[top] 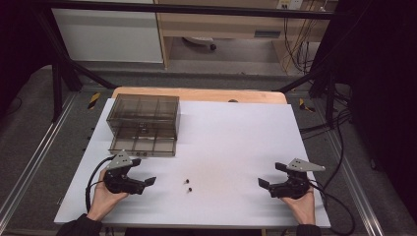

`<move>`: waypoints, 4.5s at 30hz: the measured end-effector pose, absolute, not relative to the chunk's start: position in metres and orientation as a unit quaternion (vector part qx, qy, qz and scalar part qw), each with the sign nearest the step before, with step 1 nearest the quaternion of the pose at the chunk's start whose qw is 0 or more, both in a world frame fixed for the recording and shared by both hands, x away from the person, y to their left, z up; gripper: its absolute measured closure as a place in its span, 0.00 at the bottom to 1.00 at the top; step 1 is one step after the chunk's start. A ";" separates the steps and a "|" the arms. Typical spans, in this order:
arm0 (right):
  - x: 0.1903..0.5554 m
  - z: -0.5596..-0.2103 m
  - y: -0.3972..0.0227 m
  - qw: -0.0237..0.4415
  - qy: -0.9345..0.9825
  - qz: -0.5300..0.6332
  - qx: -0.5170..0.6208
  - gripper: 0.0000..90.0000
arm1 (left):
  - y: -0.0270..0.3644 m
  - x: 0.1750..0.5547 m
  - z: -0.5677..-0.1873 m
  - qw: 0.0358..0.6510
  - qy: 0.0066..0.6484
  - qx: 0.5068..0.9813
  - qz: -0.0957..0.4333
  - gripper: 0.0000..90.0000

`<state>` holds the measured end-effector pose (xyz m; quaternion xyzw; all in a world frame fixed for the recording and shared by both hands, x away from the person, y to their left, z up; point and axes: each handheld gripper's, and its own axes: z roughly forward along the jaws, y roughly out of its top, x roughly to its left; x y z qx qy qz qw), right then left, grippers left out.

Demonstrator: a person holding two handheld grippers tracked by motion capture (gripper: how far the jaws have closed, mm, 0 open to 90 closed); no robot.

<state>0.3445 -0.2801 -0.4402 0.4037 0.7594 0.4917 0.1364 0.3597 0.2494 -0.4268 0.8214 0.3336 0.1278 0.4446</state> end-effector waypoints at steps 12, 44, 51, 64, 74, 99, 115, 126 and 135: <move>0.345 -0.442 -0.279 0.134 0.763 0.487 0.403 0.01 | 0.216 0.363 -0.420 0.439 0.310 0.835 0.118 0.08; 0.345 -0.442 -0.278 0.134 0.765 0.484 0.403 0.01 | 0.153 0.375 -0.438 0.400 0.305 0.860 0.087 0.30; 0.345 -0.442 -0.278 0.134 0.764 0.484 0.404 0.01 | 0.146 0.371 -0.442 0.391 0.303 0.866 0.076 0.48; 0.345 -0.442 -0.279 0.133 0.765 0.484 0.405 0.01 | 0.138 0.363 -0.446 0.364 0.297 0.879 0.081 0.76; 0.345 -0.442 -0.279 0.133 0.764 0.485 0.405 0.01 | 0.136 0.363 -0.448 0.359 0.294 0.881 0.090 0.90; 0.345 -0.442 -0.279 0.130 0.764 0.484 0.406 0.01 | 0.154 0.360 -0.433 0.370 0.308 0.870 0.104 0.91; 0.345 -0.443 -0.278 0.127 0.766 0.483 0.406 0.01 | 0.178 0.361 -0.423 0.375 0.330 0.859 0.111 0.92; 0.345 -0.443 -0.278 0.127 0.766 0.482 0.406 0.01 | 0.194 0.365 -0.417 0.374 0.347 0.852 0.118 0.92; 0.345 -0.443 -0.278 0.127 0.766 0.482 0.407 0.01 | 0.208 0.370 -0.411 0.373 0.363 0.845 0.125 0.92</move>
